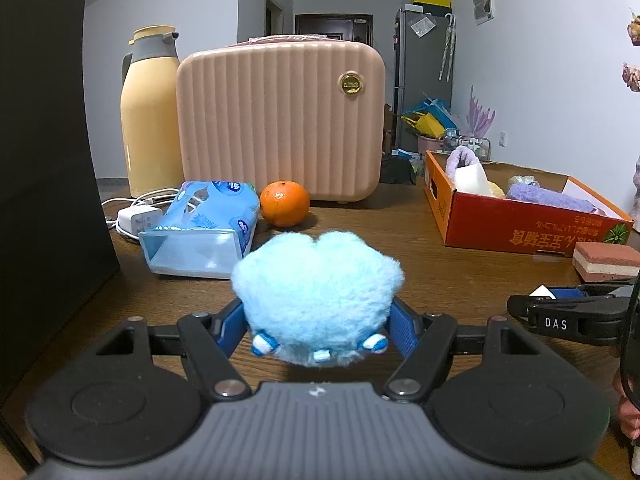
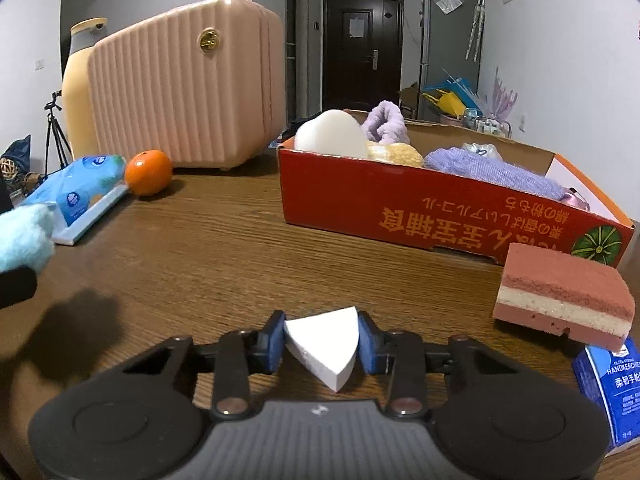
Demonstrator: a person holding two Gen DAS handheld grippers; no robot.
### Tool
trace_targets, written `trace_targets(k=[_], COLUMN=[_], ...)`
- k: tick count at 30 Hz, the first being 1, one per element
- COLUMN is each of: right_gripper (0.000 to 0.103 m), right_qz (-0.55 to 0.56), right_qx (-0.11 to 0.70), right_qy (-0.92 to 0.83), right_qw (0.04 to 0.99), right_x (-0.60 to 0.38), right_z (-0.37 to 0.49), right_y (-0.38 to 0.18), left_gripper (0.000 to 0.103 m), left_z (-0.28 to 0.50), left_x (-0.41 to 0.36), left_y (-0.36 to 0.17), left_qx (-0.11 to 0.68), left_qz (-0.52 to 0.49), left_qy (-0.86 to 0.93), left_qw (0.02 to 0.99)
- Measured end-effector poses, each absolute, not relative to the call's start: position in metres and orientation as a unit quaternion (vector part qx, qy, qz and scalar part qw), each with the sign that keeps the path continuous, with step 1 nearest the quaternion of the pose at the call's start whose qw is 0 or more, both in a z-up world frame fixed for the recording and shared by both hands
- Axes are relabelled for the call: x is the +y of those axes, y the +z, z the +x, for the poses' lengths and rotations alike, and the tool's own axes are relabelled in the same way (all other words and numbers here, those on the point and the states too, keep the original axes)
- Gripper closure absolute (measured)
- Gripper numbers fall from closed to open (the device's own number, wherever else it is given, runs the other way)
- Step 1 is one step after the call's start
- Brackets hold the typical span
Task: Organize soft objects
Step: 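Close the right gripper on the white foam wedge while the left gripper holds the plush, then carry the plush toy and foam wedge with both grippers over the box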
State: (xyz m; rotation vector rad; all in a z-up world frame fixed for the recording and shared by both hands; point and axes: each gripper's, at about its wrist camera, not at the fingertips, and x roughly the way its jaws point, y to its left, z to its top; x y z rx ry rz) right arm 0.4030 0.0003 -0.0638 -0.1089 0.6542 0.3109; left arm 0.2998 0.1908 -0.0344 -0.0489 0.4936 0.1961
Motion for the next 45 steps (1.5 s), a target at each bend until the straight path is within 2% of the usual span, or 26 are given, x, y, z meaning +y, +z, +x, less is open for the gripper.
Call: trace_targets(k=[10,24,45], right_gripper=[0.071,0.071,0.071], right_qz=[-0.051,-0.035,0.018], right_qx=[0.303,0.222,0.165], right_qy=[0.161,0.177,0.116], right_qw=[0.938,0.958,0.979], right_x=[-0.002,-0.014,-0.094], right_z=[0.395,0.382,0.426], right_y=[-0.06,-0.027,0.007], left_gripper=[0.031,0.031,0.031], left_z=[0.3,0.306,0.366], left_x=[0.19,0.182,0.09], left_y=[-0.035,-0.033,-0.017], left_qx=[0.235,0.227,0.183], left_qz=[-0.021,-0.027,-0.028], left_qy=[0.112,0.136,0.124], left_qw=[0.965,0.964,0.975])
